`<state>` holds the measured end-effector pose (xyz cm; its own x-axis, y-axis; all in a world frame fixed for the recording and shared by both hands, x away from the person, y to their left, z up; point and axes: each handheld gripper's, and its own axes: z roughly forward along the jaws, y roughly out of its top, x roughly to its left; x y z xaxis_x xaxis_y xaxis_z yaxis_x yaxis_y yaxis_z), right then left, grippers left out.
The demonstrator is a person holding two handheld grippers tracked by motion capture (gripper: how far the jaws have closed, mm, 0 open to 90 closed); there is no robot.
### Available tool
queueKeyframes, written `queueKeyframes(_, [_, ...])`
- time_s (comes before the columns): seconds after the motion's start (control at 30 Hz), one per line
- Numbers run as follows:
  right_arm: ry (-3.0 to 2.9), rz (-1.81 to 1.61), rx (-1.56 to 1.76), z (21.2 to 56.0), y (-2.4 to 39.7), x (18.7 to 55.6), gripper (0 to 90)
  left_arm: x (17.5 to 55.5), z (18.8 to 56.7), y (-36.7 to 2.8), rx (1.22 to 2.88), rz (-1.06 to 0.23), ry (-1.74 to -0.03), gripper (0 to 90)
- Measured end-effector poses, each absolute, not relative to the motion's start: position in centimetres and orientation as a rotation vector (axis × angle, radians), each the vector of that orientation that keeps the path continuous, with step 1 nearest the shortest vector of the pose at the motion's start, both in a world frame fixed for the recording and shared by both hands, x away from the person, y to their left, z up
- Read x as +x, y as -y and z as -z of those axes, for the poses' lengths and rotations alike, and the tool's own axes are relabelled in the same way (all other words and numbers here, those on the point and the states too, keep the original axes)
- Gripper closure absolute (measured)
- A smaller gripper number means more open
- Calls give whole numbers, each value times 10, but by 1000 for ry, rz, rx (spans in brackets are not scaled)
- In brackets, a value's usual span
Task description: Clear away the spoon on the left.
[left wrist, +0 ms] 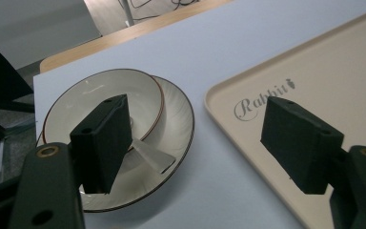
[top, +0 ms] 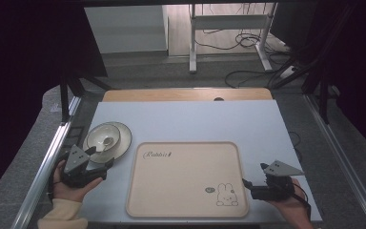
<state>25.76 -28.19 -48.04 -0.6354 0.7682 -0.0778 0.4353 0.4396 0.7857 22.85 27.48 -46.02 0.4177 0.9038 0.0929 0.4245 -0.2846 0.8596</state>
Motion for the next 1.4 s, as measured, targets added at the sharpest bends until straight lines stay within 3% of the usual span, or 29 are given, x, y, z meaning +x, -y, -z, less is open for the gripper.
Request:
queueKeyframes(0.17, [-2270,-1053,1015,481,282,258,139,230,466,-279,1896,-777,-1140,295])
queueKeyframes(0.43, [-2274,-1048,1012,481,282,257,140,232,475,-286,1918,-802,-1163,460])
queueKeyframes(0.93, [-2274,-1046,1016,481,282,257,140,232,480,-289,1944,-833,-1168,684])
queueKeyframes(1.4, [-2276,-1043,1017,481,282,258,141,232,482,-288,1948,-847,-1172,818])
